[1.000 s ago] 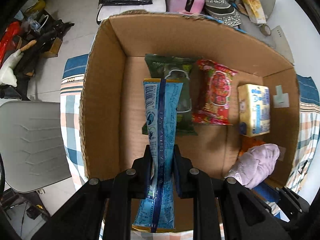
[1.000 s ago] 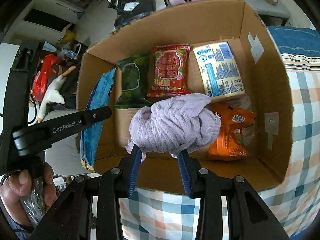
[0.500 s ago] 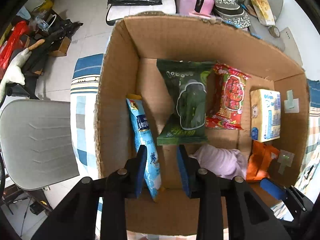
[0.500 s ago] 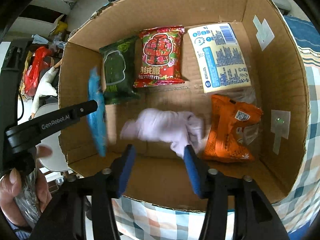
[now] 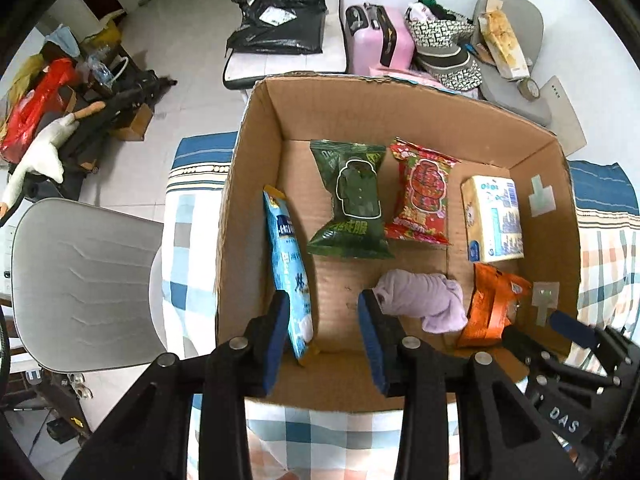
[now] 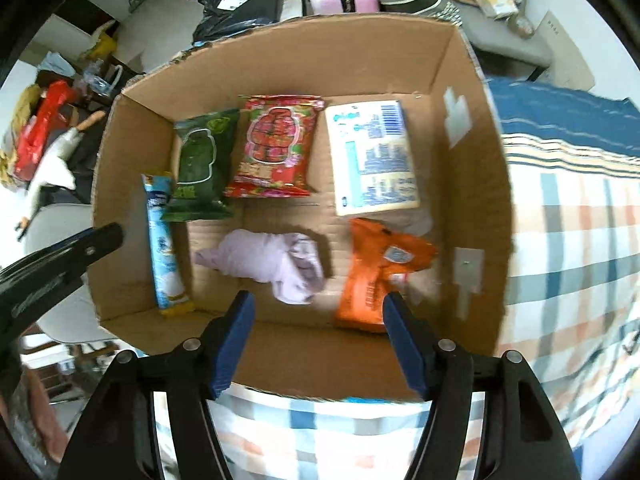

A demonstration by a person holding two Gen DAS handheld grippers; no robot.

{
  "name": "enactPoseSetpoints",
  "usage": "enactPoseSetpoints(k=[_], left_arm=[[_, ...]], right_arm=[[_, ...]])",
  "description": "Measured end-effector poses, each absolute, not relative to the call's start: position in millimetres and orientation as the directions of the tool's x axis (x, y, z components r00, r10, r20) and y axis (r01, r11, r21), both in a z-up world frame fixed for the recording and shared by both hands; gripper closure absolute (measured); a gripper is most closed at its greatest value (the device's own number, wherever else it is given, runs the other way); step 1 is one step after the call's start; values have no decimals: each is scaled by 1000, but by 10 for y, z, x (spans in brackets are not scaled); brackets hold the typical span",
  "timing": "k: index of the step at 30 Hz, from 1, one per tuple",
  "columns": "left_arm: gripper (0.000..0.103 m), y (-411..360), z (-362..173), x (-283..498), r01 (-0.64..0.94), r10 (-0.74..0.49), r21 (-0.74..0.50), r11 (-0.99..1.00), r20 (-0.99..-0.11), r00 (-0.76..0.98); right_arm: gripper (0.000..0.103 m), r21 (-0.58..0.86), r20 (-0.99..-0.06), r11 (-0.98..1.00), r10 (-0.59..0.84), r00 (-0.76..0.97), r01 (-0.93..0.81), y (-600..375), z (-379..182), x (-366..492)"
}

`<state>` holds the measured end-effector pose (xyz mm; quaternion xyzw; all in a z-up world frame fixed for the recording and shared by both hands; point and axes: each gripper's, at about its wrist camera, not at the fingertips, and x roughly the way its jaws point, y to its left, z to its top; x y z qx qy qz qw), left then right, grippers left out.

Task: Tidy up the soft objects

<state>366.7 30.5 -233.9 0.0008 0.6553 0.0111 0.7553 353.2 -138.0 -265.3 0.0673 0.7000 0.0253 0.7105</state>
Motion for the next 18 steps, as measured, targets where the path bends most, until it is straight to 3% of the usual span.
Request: enactPoseSetpoints(k=[2,4,6,8,10,12,18], left_arm=[[66,288,-2311,3589,-15,22,20,1000,-987,161],[55,285,-2296,3569,-15,35,32,999,-984,174],[33,282,-2287,3537,-20,38,35,999,-982,183],[22,278,-2286,3522,-20,52,49,999,-981,189],[19,276,-2287,3513,-25,54,50,998,-979,194],[7,273,-2299,3495,-28,44,40,999,-981,190],[7,277,-2238,3419,-48,30,21,999,-978,208]], right_arm=[[28,100,-995,994,99,23,54,-1392,-2622,3516],[22,83,-996,995,81,27,51,-1421,-2614,3491],[9,60,-998,997,58,33,43,-1420,-2600,3467],[0,34,-999,999,33,37,39,-1404,-2597,3449],[0,-3,-999,999,-5,42,40,-1418,-2593,3441],[0,-12,-999,999,-13,47,42,-1421,-2586,3430],[0,-29,-998,998,-32,62,46,-1424,-2538,3387]])
